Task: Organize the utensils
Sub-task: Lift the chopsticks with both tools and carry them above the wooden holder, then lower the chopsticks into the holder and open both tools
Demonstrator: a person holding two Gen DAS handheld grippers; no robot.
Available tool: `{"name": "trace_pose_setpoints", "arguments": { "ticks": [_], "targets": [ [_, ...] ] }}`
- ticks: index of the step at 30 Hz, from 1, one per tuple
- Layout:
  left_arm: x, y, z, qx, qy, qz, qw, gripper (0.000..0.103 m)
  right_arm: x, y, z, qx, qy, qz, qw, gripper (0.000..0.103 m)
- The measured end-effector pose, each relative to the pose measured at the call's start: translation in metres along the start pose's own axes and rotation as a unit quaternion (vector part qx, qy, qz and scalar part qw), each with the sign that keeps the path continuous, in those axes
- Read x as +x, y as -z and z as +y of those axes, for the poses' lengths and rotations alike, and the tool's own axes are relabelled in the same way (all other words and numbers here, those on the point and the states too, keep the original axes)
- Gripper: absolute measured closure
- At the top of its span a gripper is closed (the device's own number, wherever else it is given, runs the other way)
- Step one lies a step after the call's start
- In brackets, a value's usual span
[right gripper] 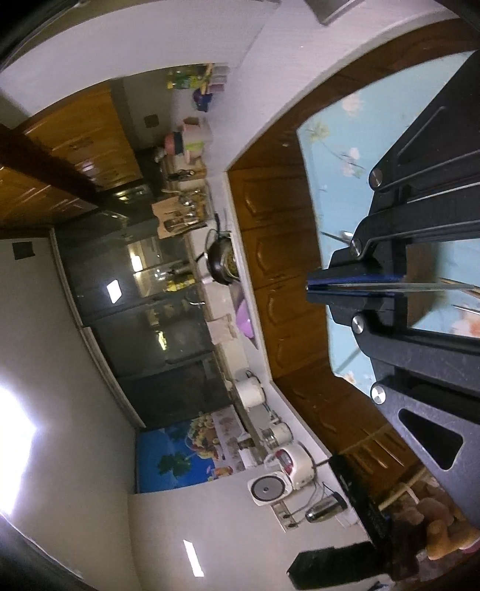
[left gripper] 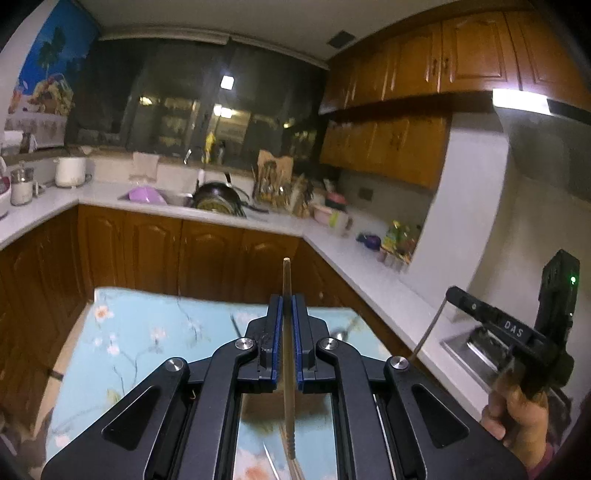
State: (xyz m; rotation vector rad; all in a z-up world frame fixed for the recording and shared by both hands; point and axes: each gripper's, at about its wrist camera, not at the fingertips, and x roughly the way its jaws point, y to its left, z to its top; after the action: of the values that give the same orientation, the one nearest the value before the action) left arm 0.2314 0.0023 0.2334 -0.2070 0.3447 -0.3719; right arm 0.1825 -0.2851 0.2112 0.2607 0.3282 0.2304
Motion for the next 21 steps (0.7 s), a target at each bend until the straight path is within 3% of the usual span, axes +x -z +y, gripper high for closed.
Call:
{"name": "trace_pose_setpoints", "arguments": {
  "ticks": [6, 12, 21],
  "targets": [
    [0.031, -0.028, 0.007, -0.018, -0.03, -0.031, 0.9989, 0.099, 0.025, -0.031, -0.005, 0.005, 0.01, -0.025, 1.0, 0.1],
    [0.07, -0.036, 0.018, -0.035, -0.061, -0.044, 0.9965, 0.099, 0.054, -0.044, -0.016, 0.013, 0.015, -0.034, 0.999, 0.1],
    [0.117, -0.002, 0.035, -0.047, -0.085, -0.027, 0.9949, 0.099, 0.09, -0.023, -0.034, 0.02, 0.025, -0.013, 0.999, 0.1]
  ]
}}
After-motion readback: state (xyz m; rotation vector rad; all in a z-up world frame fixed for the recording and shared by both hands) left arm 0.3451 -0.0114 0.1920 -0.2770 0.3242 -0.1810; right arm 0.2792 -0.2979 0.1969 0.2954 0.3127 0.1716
